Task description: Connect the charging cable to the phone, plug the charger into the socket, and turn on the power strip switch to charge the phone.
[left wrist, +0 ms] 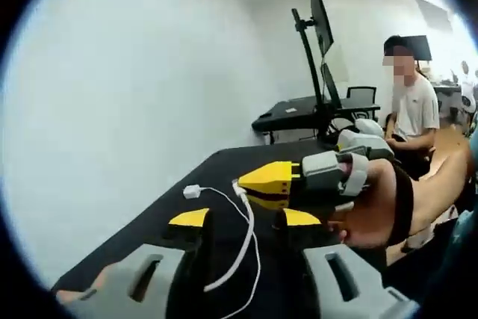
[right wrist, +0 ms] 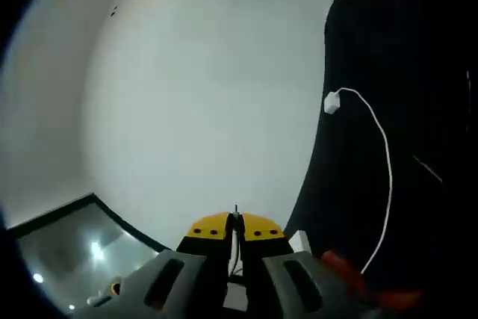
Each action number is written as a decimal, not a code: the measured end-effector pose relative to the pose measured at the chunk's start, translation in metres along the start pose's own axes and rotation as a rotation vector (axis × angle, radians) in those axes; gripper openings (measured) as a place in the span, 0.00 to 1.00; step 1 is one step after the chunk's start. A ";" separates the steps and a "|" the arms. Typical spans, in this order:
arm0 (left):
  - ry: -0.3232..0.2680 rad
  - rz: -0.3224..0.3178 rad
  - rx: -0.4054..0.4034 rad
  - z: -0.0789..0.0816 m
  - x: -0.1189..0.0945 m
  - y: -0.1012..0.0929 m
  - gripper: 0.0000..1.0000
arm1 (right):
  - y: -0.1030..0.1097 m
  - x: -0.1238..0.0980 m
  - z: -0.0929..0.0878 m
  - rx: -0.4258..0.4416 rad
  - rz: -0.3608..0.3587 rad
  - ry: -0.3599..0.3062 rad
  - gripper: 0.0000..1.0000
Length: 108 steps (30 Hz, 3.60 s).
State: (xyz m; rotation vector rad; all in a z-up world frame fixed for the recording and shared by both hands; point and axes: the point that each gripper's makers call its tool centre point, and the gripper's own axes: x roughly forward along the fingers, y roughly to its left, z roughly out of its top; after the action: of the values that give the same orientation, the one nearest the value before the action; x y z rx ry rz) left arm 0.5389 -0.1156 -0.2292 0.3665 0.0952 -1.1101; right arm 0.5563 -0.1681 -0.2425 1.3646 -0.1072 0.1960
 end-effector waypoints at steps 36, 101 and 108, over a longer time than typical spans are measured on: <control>0.239 -0.129 0.144 -0.057 0.012 -0.012 0.01 | -0.028 -0.038 0.035 -0.421 0.053 0.050 0.12; 0.450 -0.559 0.233 -0.144 0.129 -0.068 0.01 | -0.155 -0.089 0.135 -1.150 -0.082 0.422 0.93; 0.443 -0.559 0.243 -0.145 0.131 -0.066 0.01 | -0.170 -0.090 0.128 -1.141 -0.148 0.491 0.93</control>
State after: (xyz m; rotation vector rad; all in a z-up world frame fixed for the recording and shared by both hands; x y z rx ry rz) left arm 0.5541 -0.2054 -0.4141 0.8351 0.4794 -1.5811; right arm 0.5072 -0.3333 -0.3972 0.1639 0.2668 0.2785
